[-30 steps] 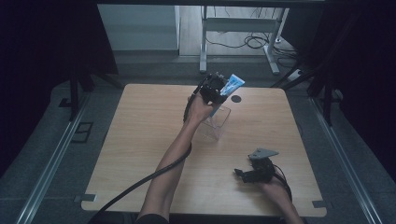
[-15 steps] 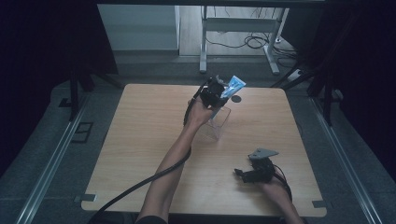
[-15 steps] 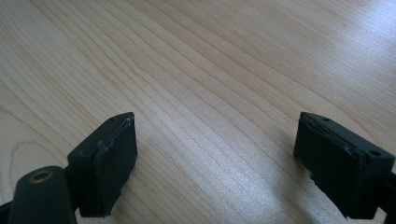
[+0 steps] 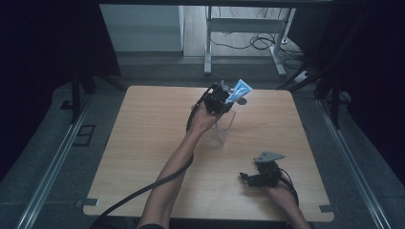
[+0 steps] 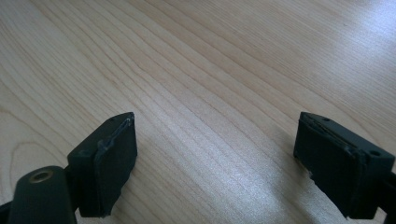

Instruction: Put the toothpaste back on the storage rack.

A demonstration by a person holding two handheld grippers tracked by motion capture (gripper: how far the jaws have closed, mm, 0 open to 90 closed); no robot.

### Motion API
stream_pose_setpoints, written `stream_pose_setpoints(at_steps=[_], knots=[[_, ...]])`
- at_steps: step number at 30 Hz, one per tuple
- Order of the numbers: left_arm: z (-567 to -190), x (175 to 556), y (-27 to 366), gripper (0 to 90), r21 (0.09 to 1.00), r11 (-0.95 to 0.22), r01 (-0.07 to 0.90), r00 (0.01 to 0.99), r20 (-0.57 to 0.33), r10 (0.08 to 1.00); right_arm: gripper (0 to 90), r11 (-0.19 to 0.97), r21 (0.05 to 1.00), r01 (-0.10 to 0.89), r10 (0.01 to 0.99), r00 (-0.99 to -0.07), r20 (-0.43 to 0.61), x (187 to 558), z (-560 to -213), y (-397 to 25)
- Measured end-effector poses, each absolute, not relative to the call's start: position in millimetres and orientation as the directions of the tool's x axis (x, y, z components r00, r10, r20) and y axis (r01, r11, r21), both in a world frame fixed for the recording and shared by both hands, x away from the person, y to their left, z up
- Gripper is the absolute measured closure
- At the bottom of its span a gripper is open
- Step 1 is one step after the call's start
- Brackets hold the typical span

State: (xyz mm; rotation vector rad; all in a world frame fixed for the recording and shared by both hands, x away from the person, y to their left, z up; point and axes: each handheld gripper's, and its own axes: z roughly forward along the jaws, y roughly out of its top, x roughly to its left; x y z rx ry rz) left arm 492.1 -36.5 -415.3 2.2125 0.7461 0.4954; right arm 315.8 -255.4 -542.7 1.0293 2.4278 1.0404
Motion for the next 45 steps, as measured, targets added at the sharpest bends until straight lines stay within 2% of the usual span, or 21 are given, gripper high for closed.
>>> stream_pose_setpoints(at_steps=[27, 45], knots=[[-444.3, 483.2, -37.9, 67.6, 0.644, -0.66, 0.387, 0.781, 0.152, 0.606, 13.0, 0.479, 0.723, 0.497, 0.719, -0.695, 0.002, 315.8, -542.6, -255.4], [-442.2, 481.9, -37.2, 67.4, 0.641, -0.652, 0.405, 0.777, 0.135, 0.615, 13.0, 0.479, 0.723, 0.497, 0.718, -0.696, 0.002, 315.8, -542.6, -255.4]])
